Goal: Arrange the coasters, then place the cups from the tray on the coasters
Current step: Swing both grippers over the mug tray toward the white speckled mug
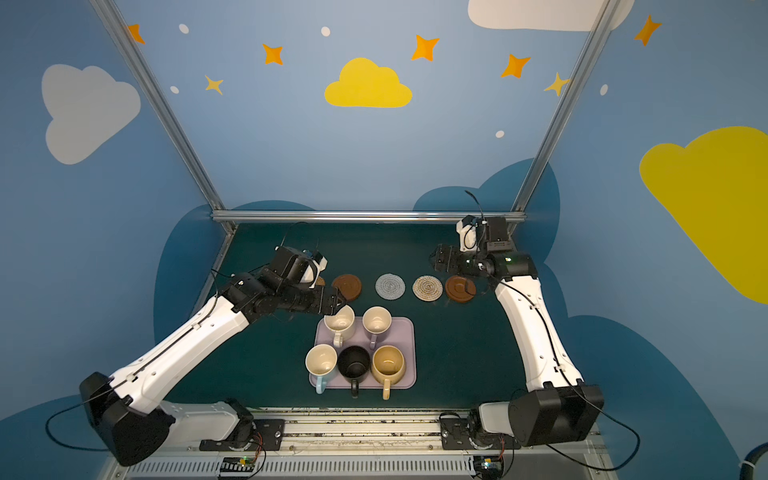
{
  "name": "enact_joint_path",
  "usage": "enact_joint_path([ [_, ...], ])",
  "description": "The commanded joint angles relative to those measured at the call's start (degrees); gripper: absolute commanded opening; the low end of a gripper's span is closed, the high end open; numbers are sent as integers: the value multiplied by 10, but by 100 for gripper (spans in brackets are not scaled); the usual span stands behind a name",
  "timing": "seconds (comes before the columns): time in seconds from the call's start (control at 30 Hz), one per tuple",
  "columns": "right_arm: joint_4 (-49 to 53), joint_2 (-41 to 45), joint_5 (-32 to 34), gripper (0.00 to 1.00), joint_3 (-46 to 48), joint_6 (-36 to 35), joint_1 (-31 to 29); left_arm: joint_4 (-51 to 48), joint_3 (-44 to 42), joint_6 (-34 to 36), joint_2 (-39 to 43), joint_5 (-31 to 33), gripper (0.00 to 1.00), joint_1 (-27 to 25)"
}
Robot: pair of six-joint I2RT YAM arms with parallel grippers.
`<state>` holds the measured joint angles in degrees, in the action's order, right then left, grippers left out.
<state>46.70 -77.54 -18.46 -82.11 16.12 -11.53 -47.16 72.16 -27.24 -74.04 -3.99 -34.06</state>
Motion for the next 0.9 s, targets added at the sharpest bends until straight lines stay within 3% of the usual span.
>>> enact_joint_path([
  [0.0,-1,5,-45,93,26,25,-66,-4,-41,-39,15,6,100,1],
  [0.23,-47,20,-18,93,89,45,-194,31,-88,-61,2,23,87,-26],
  [0.43,-67,10,2,92,109,52,-261,37,-92,-71,-20,33,71,-45],
  [0.67,-89,-4,37,93,124,70,-315,44,-112,-93,-39,43,69,-68],
  [0.87,-96,-22,25,93,131,62,-337,58,-120,-103,-51,40,68,-73],
])
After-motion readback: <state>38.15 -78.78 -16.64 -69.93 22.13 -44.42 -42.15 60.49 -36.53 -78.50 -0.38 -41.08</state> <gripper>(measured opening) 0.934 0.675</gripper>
